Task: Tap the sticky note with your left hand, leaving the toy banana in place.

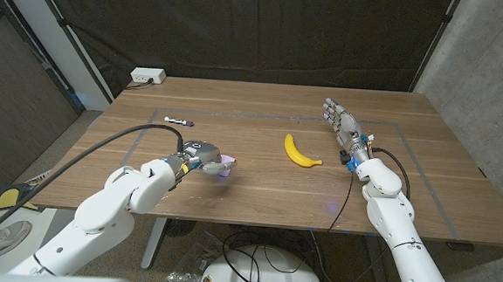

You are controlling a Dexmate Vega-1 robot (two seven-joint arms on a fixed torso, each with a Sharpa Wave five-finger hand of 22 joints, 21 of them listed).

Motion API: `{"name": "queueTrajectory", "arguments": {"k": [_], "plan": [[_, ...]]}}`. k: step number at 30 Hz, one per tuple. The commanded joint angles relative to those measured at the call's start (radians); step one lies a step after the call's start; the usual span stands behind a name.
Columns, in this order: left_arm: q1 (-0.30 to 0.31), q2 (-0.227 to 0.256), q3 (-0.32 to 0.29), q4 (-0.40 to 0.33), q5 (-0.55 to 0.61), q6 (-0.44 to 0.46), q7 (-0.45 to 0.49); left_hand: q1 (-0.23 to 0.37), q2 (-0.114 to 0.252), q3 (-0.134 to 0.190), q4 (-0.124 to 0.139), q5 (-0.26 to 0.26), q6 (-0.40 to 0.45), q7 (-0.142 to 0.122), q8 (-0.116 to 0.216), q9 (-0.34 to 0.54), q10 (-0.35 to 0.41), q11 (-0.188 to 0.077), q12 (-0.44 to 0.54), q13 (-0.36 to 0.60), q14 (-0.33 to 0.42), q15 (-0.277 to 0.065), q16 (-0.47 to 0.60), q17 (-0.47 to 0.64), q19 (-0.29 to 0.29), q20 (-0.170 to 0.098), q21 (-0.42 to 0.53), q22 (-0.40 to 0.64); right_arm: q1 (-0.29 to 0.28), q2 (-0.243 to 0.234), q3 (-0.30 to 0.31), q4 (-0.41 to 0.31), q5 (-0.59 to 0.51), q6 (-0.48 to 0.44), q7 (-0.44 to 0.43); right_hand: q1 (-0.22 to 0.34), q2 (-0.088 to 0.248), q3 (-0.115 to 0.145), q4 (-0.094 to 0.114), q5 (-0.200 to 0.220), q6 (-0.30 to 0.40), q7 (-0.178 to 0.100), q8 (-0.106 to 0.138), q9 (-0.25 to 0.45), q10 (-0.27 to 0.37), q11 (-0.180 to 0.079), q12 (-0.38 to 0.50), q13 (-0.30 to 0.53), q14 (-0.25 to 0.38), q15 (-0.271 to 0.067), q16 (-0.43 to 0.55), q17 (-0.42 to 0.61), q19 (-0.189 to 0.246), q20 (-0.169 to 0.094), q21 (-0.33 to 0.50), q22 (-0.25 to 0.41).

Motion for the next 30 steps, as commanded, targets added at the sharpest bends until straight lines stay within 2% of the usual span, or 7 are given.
{"name": "queueTrajectory", "arguments": {"k": [1,10,13,17,26,30], "plan": [[-0.022,0.01,0.036,0.004,0.032,0.033,-0.036,0.002,-0.008,-0.006,-0.002,0.002,0.008,0.002,0.001,0.001,0.004,-0.004,0.003,0.004,0.01,-0.099,-0.003,0.003,0.0,-0.014,0.004,0.001,-0.003,0.001,0.007,0.009,0.007,0.006,0.008,0.009,0.001,0.0,0.001,0.008,0.01,0.001,0.002,0.002,0.009,-0.002,0.006,0.002,0.011,0.002,0.002,0.003,0.006,0.002,-0.003,0.006],[-0.027,0.014,0.057,-0.001,0.059,0.058,-0.061,-0.002,-0.014,-0.012,-0.002,0.003,-0.004,0.003,-0.01,0.001,-0.009,-0.005,-0.009,0.004,0.0,-0.1,-0.016,0.002,-0.002,-0.018,0.003,0.001,-0.022,0.0,0.014,-0.003,0.012,0.014,0.008,0.009,0.001,-0.001,0.001,0.007,0.01,0.001,0.002,0.002,0.007,-0.003,0.005,0.002,0.011,0.002,0.002,0.003,0.006,0.002,-0.005,0.006],[-0.03,0.015,0.057,0.002,0.044,0.055,-0.066,-0.011,-0.022,-0.023,0.001,0.006,-0.039,-0.005,-0.037,0.0,-0.046,-0.017,-0.035,0.003,-0.037,-0.108,-0.046,0.001,-0.012,-0.016,0.0,0.001,-0.028,-0.001,0.016,-0.01,0.012,0.013,0.006,0.009,0.001,-0.001,0.001,0.007,0.009,0.001,0.002,0.002,0.008,-0.001,0.005,0.002,0.011,0.003,0.002,0.003,0.006,0.002,-0.005,0.006],[-0.036,0.018,0.056,0.006,0.025,0.045,-0.065,-0.014,-0.025,-0.027,0.001,0.008,-0.056,-0.01,-0.049,0.0,-0.057,-0.017,-0.044,0.003,-0.047,-0.11,-0.056,0.001,-0.018,-0.018,-0.003,0.001,-0.032,-0.003,0.017,-0.014,0.012,0.016,0.005,0.009,0.001,-0.001,0.001,0.007,0.009,0.0,0.001,0.002,0.008,-0.004,0.005,0.002,0.011,0.002,0.002,0.003,0.006,0.001,-0.006,0.006],[-0.036,0.02,0.063,0.005,0.027,0.058,-0.077,-0.019,-0.028,-0.034,0.002,0.011,-0.02,0.0,-0.043,0.0,-0.031,-0.012,-0.042,0.003,-0.017,-0.105,-0.052,0.001,-0.017,-0.025,-0.003,0.0,-0.028,-0.004,0.015,-0.006,0.014,0.016,0.007,0.009,0.0,-0.002,0.001,0.007,0.009,0.0,0.002,0.002,0.009,-0.003,0.005,0.002,0.011,0.003,0.002,0.003,0.007,0.001,-0.007,0.006],[-0.034,0.019,0.065,0.004,0.029,0.069,-0.086,-0.02,-0.03,-0.036,0.002,0.012,-0.024,-0.003,-0.048,0.0,-0.033,-0.013,-0.045,0.003,-0.029,-0.113,-0.06,0.001,-0.016,-0.024,-0.002,0.0,-0.022,-0.003,0.013,0.001,0.014,0.016,0.009,0.009,0.0,-0.002,0.002,0.007,0.009,0.001,0.002,0.002,0.008,-0.001,0.005,0.002,0.011,0.002,0.002,0.003,0.007,0.001,-0.007,0.006]]}}
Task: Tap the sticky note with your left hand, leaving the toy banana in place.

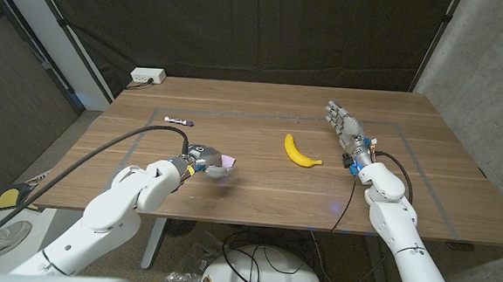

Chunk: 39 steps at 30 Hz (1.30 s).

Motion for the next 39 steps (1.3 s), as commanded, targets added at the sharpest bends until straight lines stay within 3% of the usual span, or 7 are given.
{"name": "queueTrajectory", "arguments": {"k": [1,7,20,34,39], "plan": [[0.0,0.001,0.009,0.001,-0.002,0.022,-0.022,0.0,-0.011,-0.008,0.001,0.005,0.005,0.0,-0.004,0.003,0.006,0.0,-0.003,0.003,-0.003,-0.112,-0.008,0.0,0.004,-0.002,-0.003,0.003,0.006,-0.001,-0.003,0.012,0.003,0.001,0.004,0.009,0.0,-0.003,0.002,0.007,0.009,0.001,0.001,0.002,0.008,-0.003,0.005,0.002,0.012,0.002,0.002,0.003,0.007,0.001,-0.004,0.001],[-0.001,0.003,0.014,-0.006,0.015,0.042,-0.041,-0.005,-0.015,-0.015,0.001,0.008,0.029,0.003,-0.001,0.003,0.029,0.003,0.0,0.003,0.027,-0.105,-0.002,0.0,0.006,-0.004,-0.002,0.002,0.012,-0.002,-0.005,0.019,-0.001,0.002,0.005,0.008,0.0,-0.003,0.002,0.007,0.009,0.001,0.001,0.002,0.008,-0.004,0.004,0.002,0.011,0.002,0.002,0.003,0.007,0.001,-0.005,0.001],[-0.027,0.005,0.036,-0.005,0.053,0.082,-0.099,-0.011,-0.025,-0.025,0.002,0.011,0.019,0.007,-0.012,0.003,0.018,0.006,-0.011,0.003,0.018,-0.102,-0.011,0.001,0.008,-0.003,-0.002,0.002,0.026,0.003,-0.006,0.04,-0.002,0.006,0.005,0.008,0.0,-0.004,0.003,0.007,0.009,0.001,0.002,0.002,0.009,-0.004,0.005,0.002,0.012,0.002,0.002,0.003,0.008,0.001,-0.006,0.002],[-0.061,-0.007,0.098,-0.012,0.253,0.158,-0.175,-0.024,-0.033,-0.04,0.007,0.015,0.033,0.023,-0.015,0.004,0.036,0.018,-0.011,0.004,0.04,-0.082,-0.007,0.003,0.008,-0.003,-0.002,0.002,0.04,0.007,-0.005,0.067,0.001,0.014,0.013,0.007,0.001,-0.006,0.004,0.006,0.008,0.001,0.001,0.002,0.007,-0.003,0.003,0.002,0.012,0.002,0.002,0.003,0.009,-0.001,-0.008,0.002],[-0.077,-0.018,0.104,-0.005,0.252,0.155,-0.209,-0.028,-0.037,-0.045,0.008,0.015,0.032,0.022,-0.018,0.004,0.038,0.021,-0.013,0.004,0.05,-0.078,-0.005,0.004,0.015,-0.001,0.0,0.003,0.039,0.007,-0.002,0.066,-0.001,0.015,0.009,0.007,0.0,-0.006,0.004,0.006,0.008,0.001,0.001,0.002,0.007,-0.002,0.004,0.002,0.012,0.001,0.002,0.003,0.009,-0.001,-0.009,0.002]]}}
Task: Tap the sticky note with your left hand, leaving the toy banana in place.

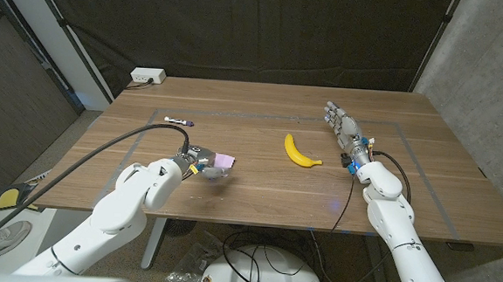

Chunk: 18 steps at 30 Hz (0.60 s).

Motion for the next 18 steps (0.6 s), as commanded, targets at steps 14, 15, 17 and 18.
{"name": "queueTrajectory", "arguments": {"k": [14,15,17,18], "plan": [[-0.068,-0.022,-0.003,0.031,-0.152,-0.076,-0.061,-0.013,-0.017,-0.021,0.004,0.01,-0.01,-0.003,-0.019,0.002,0.003,-0.001,-0.013,0.005,0.012,-0.084,0.0,0.004,0.015,-0.003,0.001,0.002,-0.004,0.0,0.013,0.003,-0.003,0.01,-0.009,0.006,0.0,-0.004,0.001,0.006,0.007,0.002,0.001,0.002,0.008,-0.002,0.004,0.002,0.002,0.0,0.002,0.003,0.009,-0.003,-0.003,0.002],[-0.069,-0.022,-0.009,0.035,-0.179,-0.088,-0.054,-0.014,-0.018,-0.022,0.004,0.011,-0.009,-0.003,-0.019,0.002,0.006,-0.004,-0.012,0.005,0.012,-0.084,0.0,0.004,0.015,-0.003,0.001,0.002,-0.005,0.0,0.013,0.003,-0.003,0.01,-0.01,0.006,0.0,-0.004,0.001,0.006,0.007,0.002,0.001,0.002,0.008,-0.002,0.004,0.002,0.002,0.0,0.002,0.003,0.009,-0.003,-0.003,0.002],[-0.07,-0.022,-0.019,0.041,-0.223,-0.106,-0.042,-0.014,-0.018,-0.023,0.005,0.011,-0.006,-0.005,-0.018,0.002,0.007,-0.006,-0.012,0.005,0.012,-0.087,-0.001,0.004,0.016,-0.003,0.002,0.002,-0.005,0.0,0.014,0.003,-0.002,0.011,-0.011,0.005,0.0,-0.004,0.001,0.006,0.007,0.002,0.001,0.002,0.009,-0.002,0.004,0.002,0.001,0.0,0.002,0.003,0.009,-0.004,-0.003,0.002],[-0.072,-0.025,-0.027,0.045,-0.258,-0.117,-0.04,-0.014,-0.018,-0.024,0.005,0.012,-0.001,-0.008,-0.017,0.002,0.006,-0.005,-0.013,0.006,0.012,-0.088,-0.001,0.004,0.016,-0.003,0.001,0.002,-0.005,0.0,0.014,0.003,-0.004,0.011,-0.012,0.005,0.0,-0.004,0.001,0.006,0.007,0.002,0.001,0.002,0.008,-0.002,0.004,0.002,0.001,0.0,0.002,0.003,0.009,-0.004,-0.004,0.002]]}}
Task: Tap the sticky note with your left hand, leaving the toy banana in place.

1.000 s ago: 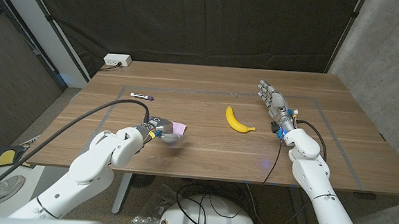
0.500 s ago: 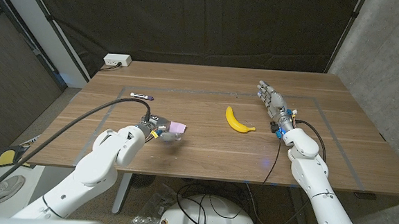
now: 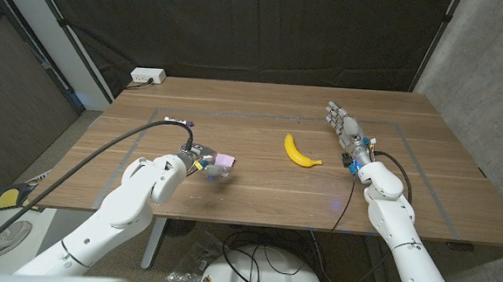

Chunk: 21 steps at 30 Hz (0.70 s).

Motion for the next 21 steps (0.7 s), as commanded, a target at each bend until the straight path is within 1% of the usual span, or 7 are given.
{"name": "queueTrajectory", "arguments": {"k": [1,6,13,16,18,19,21], "plan": [[-0.02,-0.008,-0.049,0.031,-0.25,-0.1,0.027,-0.002,-0.006,-0.004,-0.001,0.009,0.013,-0.01,-0.002,0.001,0.004,-0.008,-0.006,0.003,0.007,-0.083,-0.002,0.001,0.007,0.0,0.002,0.002,-0.005,0.0,0.005,-0.004,-0.004,0.004,-0.009,0.005,0.0,-0.004,0.001,0.006,0.007,0.002,0.001,0.002,0.008,-0.001,0.004,0.002,0.002,0.001,0.002,0.004,0.004,0.001,-0.004,0.002],[-0.035,-0.014,-0.069,0.051,-0.365,-0.124,0.02,-0.002,-0.004,-0.005,-0.001,0.011,0.017,-0.013,-0.002,0.002,0.013,-0.008,-0.005,0.003,0.015,-0.087,0.0,0.001,0.011,0.002,0.003,0.002,-0.006,0.001,0.005,-0.005,-0.005,0.006,-0.013,0.005,0.0,-0.005,0.002,0.005,0.007,0.001,0.001,0.002,0.009,-0.002,0.004,0.002,0.002,0.001,0.002,0.004,0.004,0.001,-0.004,0.002],[-0.054,-0.01,-0.075,0.074,-0.466,-0.133,0.006,-0.003,-0.001,-0.01,-0.001,0.015,0.035,0.002,0.0,0.003,0.027,0.006,-0.004,0.004,0.037,-0.07,0.005,0.002,0.025,0.005,0.008,0.002,-0.005,0.002,0.004,-0.006,-0.006,0.006,-0.017,0.004,0.001,-0.005,0.003,0.005,0.008,0.002,0.002,0.002,0.009,-0.001,0.004,0.002,0.002,0.0,0.002,0.004,0.005,0.001,-0.005,0.002],[-0.054,-0.007,-0.076,0.078,-0.484,-0.136,0.02,-0.005,0.003,-0.014,0.001,0.018,0.045,0.021,0.001,0.005,0.046,0.016,0.002,0.007,0.048,-0.056,0.007,0.003,0.022,0.017,0.006,0.002,-0.003,0.003,0.003,-0.005,-0.005,0.004,-0.017,0.004,0.001,-0.006,0.003,0.005,0.008,0.001,0.001,0.002,0.009,0.0,0.004,0.002,0.002,0.001,0.002,0.004,0.005,0.001,-0.006,0.002],[-0.048,-0.005,-0.083,0.081,-0.499,-0.144,0.037,-0.006,0.006,-0.016,0.002,0.02,0.037,0.022,-0.003,0.006,0.043,0.019,0.001,0.011,0.048,-0.05,0.006,0.005,0.011,0.032,0.002,0.002,-0.003,0.003,0.002,-0.006,-0.006,0.001,-0.019,0.004,0.001,-0.006,0.003,0.005,0.008,0.002,0.002,0.002,0.009,-0.001,0.004,0.002,0.002,0.002,0.002,0.004,0.005,0.001,-0.006,0.003],[-0.044,-0.005,-0.088,0.081,-0.51,-0.148,0.045,-0.006,0.009,-0.016,0.003,0.021,0.026,0.022,-0.008,0.006,0.041,0.024,0.0,0.012,0.046,-0.047,0.006,0.006,0.008,0.035,0.001,0.002,-0.002,0.003,0.002,-0.006,-0.006,0.001,-0.019,0.004,0.001,-0.006,0.003,0.006,0.008,0.002,0.002,0.002,0.009,-0.001,0.004,0.002,0.002,0.003,0.002,0.004,0.005,0.0,-0.006,0.003],[-0.036,-0.007,-0.103,0.086,-0.539,-0.16,0.063,-0.005,0.018,-0.019,0.003,0.025,-0.023,-0.001,-0.029,0.009,0.014,0.028,-0.01,0.021,0.021,-0.04,-0.002,0.013,0.001,0.042,-0.002,0.003,0.0,0.005,0.002,-0.004,-0.005,0.001,-0.019,0.004,0.001,-0.006,0.003,0.006,0.008,0.002,0.002,0.002,0.01,0.0,0.004,0.002,0.002,0.002,0.002,0.004,0.005,0.001,-0.006,0.003]]}}
